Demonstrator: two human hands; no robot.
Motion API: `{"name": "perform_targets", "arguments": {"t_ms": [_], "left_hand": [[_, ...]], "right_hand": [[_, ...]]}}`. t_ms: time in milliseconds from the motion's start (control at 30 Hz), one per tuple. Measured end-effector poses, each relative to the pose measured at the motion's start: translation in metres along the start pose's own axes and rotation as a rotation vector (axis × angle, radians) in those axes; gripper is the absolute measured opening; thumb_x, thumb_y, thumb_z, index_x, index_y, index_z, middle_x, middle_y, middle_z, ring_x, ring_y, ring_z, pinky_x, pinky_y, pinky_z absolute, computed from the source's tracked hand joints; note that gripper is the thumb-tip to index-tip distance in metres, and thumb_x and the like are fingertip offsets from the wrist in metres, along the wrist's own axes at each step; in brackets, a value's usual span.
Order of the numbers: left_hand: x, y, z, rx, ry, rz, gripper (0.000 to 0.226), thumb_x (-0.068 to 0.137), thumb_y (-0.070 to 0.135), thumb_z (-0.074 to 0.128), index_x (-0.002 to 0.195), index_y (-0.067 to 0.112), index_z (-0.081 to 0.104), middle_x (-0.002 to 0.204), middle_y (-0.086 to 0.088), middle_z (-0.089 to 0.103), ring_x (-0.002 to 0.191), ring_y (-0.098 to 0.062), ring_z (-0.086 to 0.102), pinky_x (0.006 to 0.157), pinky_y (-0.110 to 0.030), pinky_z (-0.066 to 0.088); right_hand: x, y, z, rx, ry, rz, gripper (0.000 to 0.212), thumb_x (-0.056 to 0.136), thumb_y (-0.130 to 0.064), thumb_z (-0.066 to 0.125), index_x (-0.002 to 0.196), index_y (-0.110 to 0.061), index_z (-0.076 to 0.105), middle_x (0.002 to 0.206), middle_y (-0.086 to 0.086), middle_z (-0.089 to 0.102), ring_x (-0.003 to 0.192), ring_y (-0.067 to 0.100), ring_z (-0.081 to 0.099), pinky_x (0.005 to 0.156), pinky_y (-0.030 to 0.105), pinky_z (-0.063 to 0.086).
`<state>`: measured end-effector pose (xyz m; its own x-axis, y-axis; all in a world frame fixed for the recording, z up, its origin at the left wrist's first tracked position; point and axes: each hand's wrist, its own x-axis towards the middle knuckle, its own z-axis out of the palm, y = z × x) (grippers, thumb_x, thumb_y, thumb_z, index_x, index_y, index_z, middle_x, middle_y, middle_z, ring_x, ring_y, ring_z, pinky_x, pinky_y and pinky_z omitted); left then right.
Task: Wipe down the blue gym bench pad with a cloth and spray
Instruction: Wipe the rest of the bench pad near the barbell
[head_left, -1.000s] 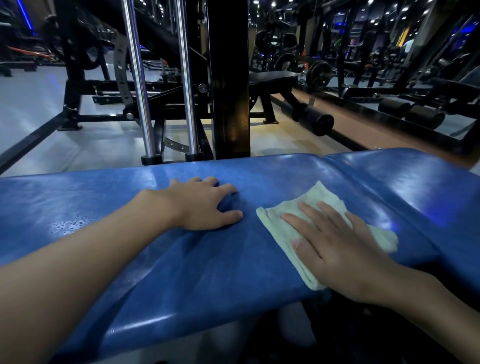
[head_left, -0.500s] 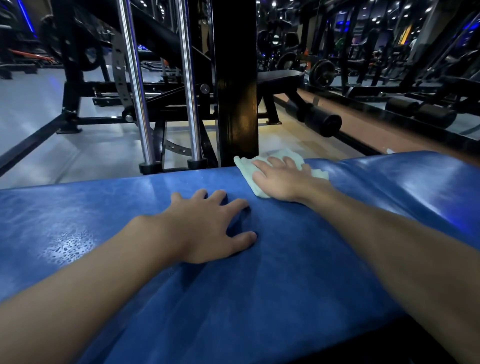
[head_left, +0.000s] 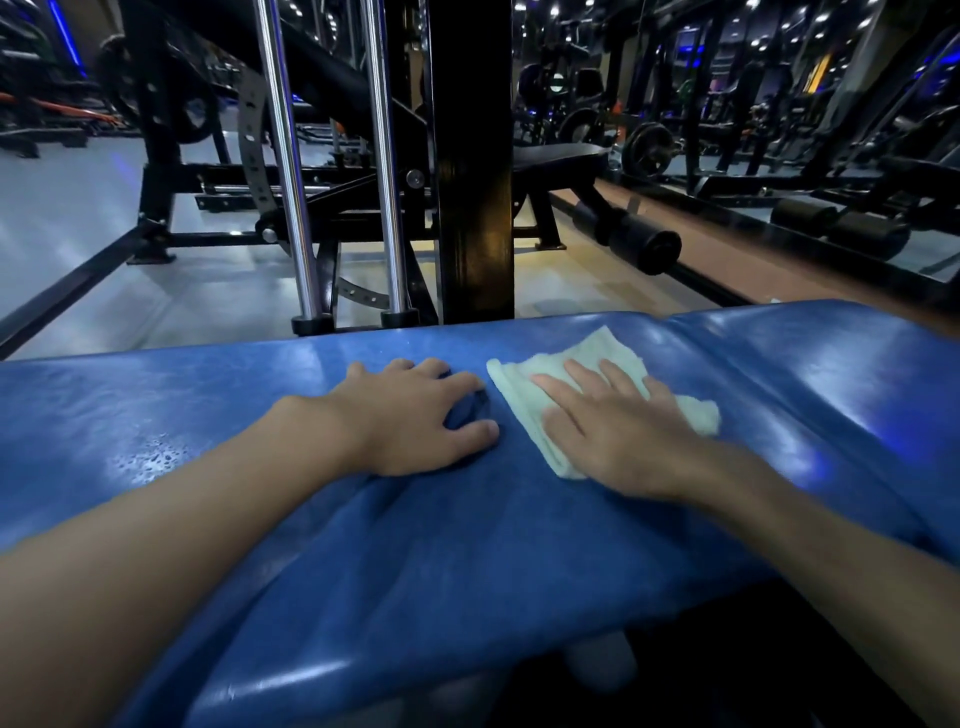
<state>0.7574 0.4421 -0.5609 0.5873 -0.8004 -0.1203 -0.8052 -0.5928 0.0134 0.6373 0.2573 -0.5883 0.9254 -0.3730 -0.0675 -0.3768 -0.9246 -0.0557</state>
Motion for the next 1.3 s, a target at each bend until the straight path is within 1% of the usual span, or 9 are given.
{"name": "perform_targets", "arguments": {"t_ms": [100, 300, 433, 600, 800, 933, 1133, 1200, 1300], "left_hand": [[-0.004, -0.004, 0.0, 0.022, 0.021, -0.004, 0.065, 0.087, 0.076, 0.026, 0.144, 0.044, 0.031, 0.151, 0.01, 0.036, 0.141, -0.02, 0.032, 0.107, -0.056, 0.032], [-0.01, -0.013, -0.001, 0.08, -0.026, -0.06, 0.067, 0.086, 0.079, 0.025, 0.144, 0.047, 0.026, 0.152, 0.005, 0.034, 0.141, -0.025, 0.032, 0.107, -0.058, 0.029], [-0.009, -0.015, -0.001, 0.059, -0.028, -0.041, 0.069, 0.085, 0.08, 0.026, 0.146, 0.047, 0.024, 0.149, 0.007, 0.036, 0.138, -0.025, 0.035, 0.105, -0.056, 0.033], [-0.01, -0.021, 0.002, 0.059, -0.022, -0.015, 0.069, 0.085, 0.079, 0.023, 0.146, 0.047, 0.023, 0.149, 0.007, 0.036, 0.137, -0.023, 0.035, 0.105, -0.056, 0.032], [-0.009, -0.025, 0.007, 0.077, 0.006, 0.015, 0.071, 0.082, 0.079, 0.02, 0.145, 0.047, 0.021, 0.15, 0.007, 0.034, 0.138, -0.023, 0.031, 0.104, -0.055, 0.031], [-0.008, -0.027, 0.006, 0.088, -0.005, 0.015, 0.071, 0.082, 0.08, 0.019, 0.146, 0.048, 0.019, 0.151, 0.008, 0.032, 0.139, -0.023, 0.031, 0.103, -0.054, 0.032], [-0.017, -0.023, 0.011, 0.015, 0.031, 0.002, 0.067, 0.087, 0.077, 0.023, 0.146, 0.045, 0.026, 0.153, 0.008, 0.032, 0.141, -0.019, 0.029, 0.109, -0.052, 0.029], [-0.025, -0.023, 0.015, 0.009, 0.048, 0.012, 0.066, 0.09, 0.074, 0.025, 0.148, 0.044, 0.024, 0.155, 0.008, 0.028, 0.145, -0.017, 0.024, 0.113, -0.05, 0.025], [-0.03, -0.025, 0.014, -0.022, 0.082, 0.002, 0.064, 0.09, 0.072, 0.029, 0.147, 0.042, 0.03, 0.152, 0.01, 0.034, 0.142, -0.017, 0.029, 0.112, -0.049, 0.028]], "right_hand": [[-0.056, -0.001, 0.003, -0.049, 0.025, -0.005, 0.082, 0.07, -0.062, -0.016, 0.15, -0.053, -0.002, 0.166, -0.013, 0.0, 0.152, 0.018, -0.001, 0.12, 0.049, 0.004], [-0.101, -0.005, 0.006, -0.062, -0.008, -0.017, 0.081, 0.069, -0.061, -0.017, 0.15, -0.055, -0.008, 0.165, -0.014, -0.006, 0.151, 0.015, -0.011, 0.12, 0.046, -0.003], [-0.067, -0.009, 0.002, -0.028, -0.005, 0.0, 0.079, 0.07, -0.066, -0.013, 0.148, -0.057, -0.006, 0.165, -0.015, -0.004, 0.151, 0.015, -0.008, 0.119, 0.047, -0.001], [0.016, -0.017, -0.001, 0.014, -0.042, 0.035, 0.052, 0.099, -0.056, 0.012, 0.15, -0.054, 0.005, 0.165, -0.013, -0.003, 0.152, 0.02, -0.006, 0.118, 0.054, -0.002], [0.117, -0.035, -0.011, 0.032, -0.021, 0.06, 0.056, 0.095, -0.054, 0.013, 0.151, -0.051, 0.011, 0.165, -0.006, 0.011, 0.15, 0.029, 0.005, 0.115, 0.061, 0.004], [0.136, -0.04, -0.016, 0.06, -0.032, 0.074, 0.059, 0.093, -0.052, 0.012, 0.151, -0.049, 0.015, 0.162, -0.002, 0.019, 0.148, 0.03, 0.012, 0.113, 0.064, 0.006], [0.097, -0.038, -0.007, 0.055, -0.037, 0.065, 0.057, 0.095, -0.053, 0.009, 0.151, -0.053, 0.005, 0.167, -0.007, 0.001, 0.152, 0.026, -0.006, 0.117, 0.06, -0.004], [0.063, -0.036, -0.002, 0.051, -0.028, 0.043, 0.055, 0.097, -0.052, 0.009, 0.152, -0.052, 0.006, 0.166, -0.009, 0.0, 0.152, 0.025, -0.006, 0.117, 0.059, -0.004], [0.002, -0.034, 0.001, 0.038, 0.003, 0.022, 0.052, 0.1, -0.05, 0.011, 0.152, -0.051, 0.007, 0.166, -0.011, 0.002, 0.151, 0.021, -0.003, 0.118, 0.054, 0.0]]}}
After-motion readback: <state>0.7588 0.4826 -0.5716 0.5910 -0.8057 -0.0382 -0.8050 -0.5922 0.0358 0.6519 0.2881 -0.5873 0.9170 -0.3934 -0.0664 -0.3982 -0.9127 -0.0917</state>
